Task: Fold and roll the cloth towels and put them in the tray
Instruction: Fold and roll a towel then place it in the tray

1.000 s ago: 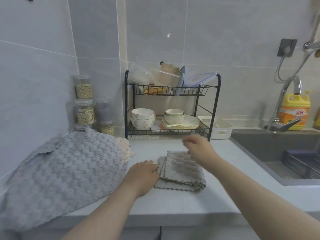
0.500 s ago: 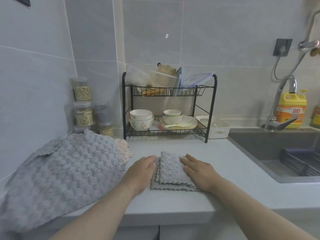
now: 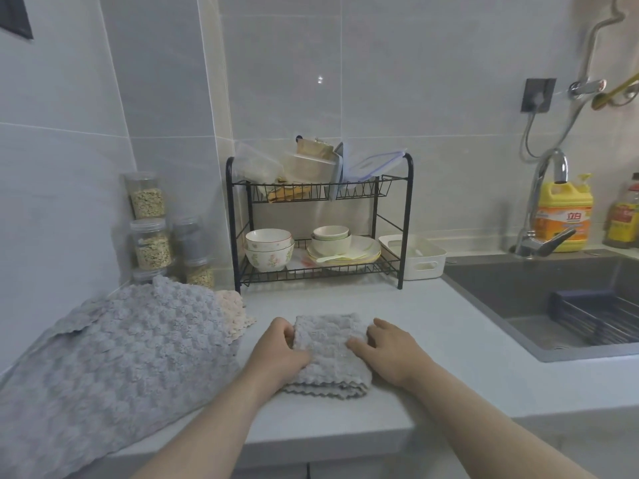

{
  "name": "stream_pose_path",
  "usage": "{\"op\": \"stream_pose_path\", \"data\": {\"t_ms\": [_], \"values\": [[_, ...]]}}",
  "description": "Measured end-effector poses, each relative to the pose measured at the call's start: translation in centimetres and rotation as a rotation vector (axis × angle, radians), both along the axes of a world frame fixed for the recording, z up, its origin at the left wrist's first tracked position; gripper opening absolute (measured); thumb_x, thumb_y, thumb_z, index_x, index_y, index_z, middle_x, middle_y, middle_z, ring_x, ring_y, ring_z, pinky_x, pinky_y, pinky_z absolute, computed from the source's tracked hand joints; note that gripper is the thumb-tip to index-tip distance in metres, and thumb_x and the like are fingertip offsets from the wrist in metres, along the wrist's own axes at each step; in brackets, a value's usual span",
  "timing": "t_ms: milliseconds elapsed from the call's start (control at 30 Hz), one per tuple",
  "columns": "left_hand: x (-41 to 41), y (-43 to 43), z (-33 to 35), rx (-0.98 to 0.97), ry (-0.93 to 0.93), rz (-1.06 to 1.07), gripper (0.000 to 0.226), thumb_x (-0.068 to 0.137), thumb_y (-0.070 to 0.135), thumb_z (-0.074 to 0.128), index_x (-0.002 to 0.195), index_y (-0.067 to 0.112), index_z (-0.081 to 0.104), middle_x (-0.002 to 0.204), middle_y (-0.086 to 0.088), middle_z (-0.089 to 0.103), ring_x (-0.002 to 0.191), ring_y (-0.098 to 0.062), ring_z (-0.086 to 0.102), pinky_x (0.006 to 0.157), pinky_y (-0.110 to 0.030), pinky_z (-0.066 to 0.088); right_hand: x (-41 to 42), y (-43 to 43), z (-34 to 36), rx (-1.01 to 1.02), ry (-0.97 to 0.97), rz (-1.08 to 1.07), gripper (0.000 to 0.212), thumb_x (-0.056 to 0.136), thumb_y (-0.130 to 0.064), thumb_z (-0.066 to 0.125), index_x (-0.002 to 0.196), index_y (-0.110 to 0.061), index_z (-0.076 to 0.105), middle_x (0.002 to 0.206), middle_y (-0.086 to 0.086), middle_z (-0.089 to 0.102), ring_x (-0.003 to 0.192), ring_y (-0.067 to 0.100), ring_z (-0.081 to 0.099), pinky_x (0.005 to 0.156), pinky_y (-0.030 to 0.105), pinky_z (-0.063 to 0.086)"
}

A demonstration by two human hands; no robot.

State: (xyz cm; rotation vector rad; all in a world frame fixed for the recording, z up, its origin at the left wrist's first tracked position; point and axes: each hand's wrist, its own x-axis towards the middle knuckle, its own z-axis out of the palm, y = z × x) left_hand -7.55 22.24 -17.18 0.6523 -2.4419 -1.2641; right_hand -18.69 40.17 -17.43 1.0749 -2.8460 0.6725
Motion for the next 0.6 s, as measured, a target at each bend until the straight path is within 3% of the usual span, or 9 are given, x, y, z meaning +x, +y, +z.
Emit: {"op": "stream_pose_path", "data": {"t_ms": [67,167,233,300,333,400,433,467,600], "values": [[0.3,0.3,-0.4,-0.002,0.020,-0.018,0.041,0.076,0.025,0.072,0.108,0.024,0.044,0.112,-0.002,0.054,0.093,-0.012,0.052,0.078,-0.029,0.045,0.1,0.0,-0.1,-0.046,0.025,0.016,0.045,0.086,-0.060,0.046,0.068,-0.019,0.043,0.079,-0.002,0.051,0.077,0.019,0.048,0.072,0.033,0.039],[-0.7,0.7,0.2,0.026,0.021,0.010,0.093,0.074,0.039,0.077,0.147,0.020,0.022,0.150,-0.002,0.033,0.131,-0.018,0.040,0.104,-0.032,0.038,0.0,0.5,0.3,-0.298,-0.154,0.055,0.018,0.084,-0.029,0.063,0.078,-0.017,0.051,0.078,-0.003,0.061,0.073,0.012,0.057,0.066,0.023,0.045],[-1.6,1.0,0.9,0.145,0.042,-0.032,0.111,0.070,0.044,0.080,0.151,0.016,0.010,0.152,-0.003,0.032,0.135,-0.020,0.036,0.104,-0.030,0.035,-0.4,1.0,0.8,-0.615,-0.418,0.080,0.012,0.082,-0.008,0.064,0.085,-0.015,0.054,0.079,0.003,0.067,0.067,0.012,0.061,0.063,0.020,0.047],[-2.0,1.5,1.1,0.350,0.077,-0.111,0.115,0.066,0.039,0.085,0.151,0.011,0.011,0.132,0.001,0.052,0.121,-0.015,0.052,0.093,-0.026,0.042,-0.8,1.5,0.7,-0.883,-0.648,0.102,0.028,0.071,-0.003,0.066,0.096,-0.009,0.056,0.088,0.016,0.069,0.074,0.022,0.065,0.069,0.032,0.051],[-2.2,1.5,0.8,0.421,0.095,-0.138,0.109,0.065,0.034,0.086,0.149,0.009,0.020,0.121,0.002,0.062,0.110,-0.014,0.060,0.088,-0.026,0.047,-0.9,1.6,0.4,-0.973,-0.699,0.103,0.037,0.066,-0.004,0.065,0.101,-0.007,0.056,0.091,0.019,0.069,0.078,0.027,0.065,0.072,0.037,0.052],[-2.6,1.7,0.3,0.439,0.134,-0.182,0.060,0.073,0.017,0.082,0.125,0.004,0.053,0.095,0.002,0.075,0.089,-0.012,0.071,0.076,-0.024,0.054,-1.3,1.7,0.0,-1.048,-0.748,0.118,0.046,0.062,-0.003,0.065,0.107,-0.006,0.057,0.098,0.023,0.070,0.087,0.034,0.067,0.081,0.047,0.053],[-2.6,1.9,0.4,0.413,0.145,-0.199,0.034,0.077,0.007,0.077,0.108,0.007,0.062,0.086,0.003,0.076,0.083,-0.011,0.072,0.070,-0.022,0.054,-1.5,1.7,0.0,-1.039,-0.758,0.124,0.046,0.063,-0.003,0.066,0.109,-0.006,0.058,0.101,0.023,0.070,0.092,0.036,0.067,0.085,0.049,0.052],[-2.8,1.9,0.2,0.401,0.161,-0.200,0.023,0.079,0.002,0.074,0.099,0.010,0.065,0.085,0.003,0.076,0.081,-0.011,0.072,0.068,-0.022,0.055,-1.6,1.7,0.0,-1.014,-0.760,0.135,0.046,0.065,-0.004,0.067,0.110,-0.005,0.059,0.102,0.023,0.070,0.095,0.037,0.067,0.087,0.050,0.051],[-2.5,1.0,0.1,0.517,0.287,-0.160,0.027,0.081,-0.008,0.067,0.104,0.006,0.062,0.095,-0.010,0.074,0.085,-0.022,0.072,0.068,-0.031,0.057,-1.4,1.2,0.0,-0.805,-0.716,0.136,0.026,0.078,-0.009,0.073,0.101,-0.002,0.066,0.099,0.016,0.073,0.097,0.034,0.069,0.088,0.047,0.055]]}}
